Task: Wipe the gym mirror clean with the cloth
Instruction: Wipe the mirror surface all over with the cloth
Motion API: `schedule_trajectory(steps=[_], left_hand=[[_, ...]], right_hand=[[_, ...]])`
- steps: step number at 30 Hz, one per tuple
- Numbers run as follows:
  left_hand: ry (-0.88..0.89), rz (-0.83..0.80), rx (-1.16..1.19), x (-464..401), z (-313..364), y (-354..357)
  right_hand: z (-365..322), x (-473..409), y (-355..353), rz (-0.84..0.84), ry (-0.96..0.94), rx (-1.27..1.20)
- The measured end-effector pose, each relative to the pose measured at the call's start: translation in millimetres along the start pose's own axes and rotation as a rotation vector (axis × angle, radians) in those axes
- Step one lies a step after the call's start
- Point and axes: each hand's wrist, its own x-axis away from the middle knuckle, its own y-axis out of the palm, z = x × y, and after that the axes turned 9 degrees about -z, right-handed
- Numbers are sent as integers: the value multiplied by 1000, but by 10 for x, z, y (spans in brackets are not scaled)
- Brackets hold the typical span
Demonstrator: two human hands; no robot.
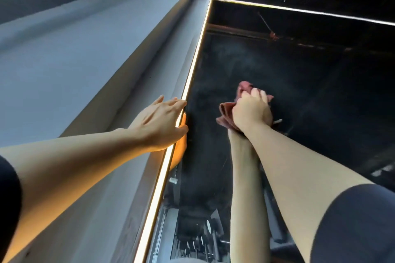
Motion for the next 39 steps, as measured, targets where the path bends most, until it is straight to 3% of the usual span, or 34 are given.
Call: schedule_trajectory(steps=[2,5,7,11,12,16,21,23,26,32,39], left_hand=[[-18,-15,-2,9,-2,14],[-25,-19,-5,-8,47,43],[-17,-30,-14,-9,85,38],[4,-60,-58,11,130,24],[8,-59,-59,11,135,35],[14,-64,-56,12,217,86],[43,-71,-77,36,223,53],[27,-71,-79,61,173,36],[-20,-44,-83,86,79,19],[-41,44,-63,114,-7,11],[10,54,-67,7,207,161]], right_hand=[[-102,-11,8,-10,60,40],[-409,143,47,-57,-283,-36],[-322,237,33,-55,-396,-86],[162,72,-107,-39,-39,-45],[151,62,-107,-56,-20,-42],[11,186,-38,-96,-315,-50],[153,125,-52,-41,18,-26],[-8,172,-18,-67,60,-19],[-297,236,3,-125,-53,21],[-831,250,119,-143,-480,91],[-553,26,85,-89,-351,44]])
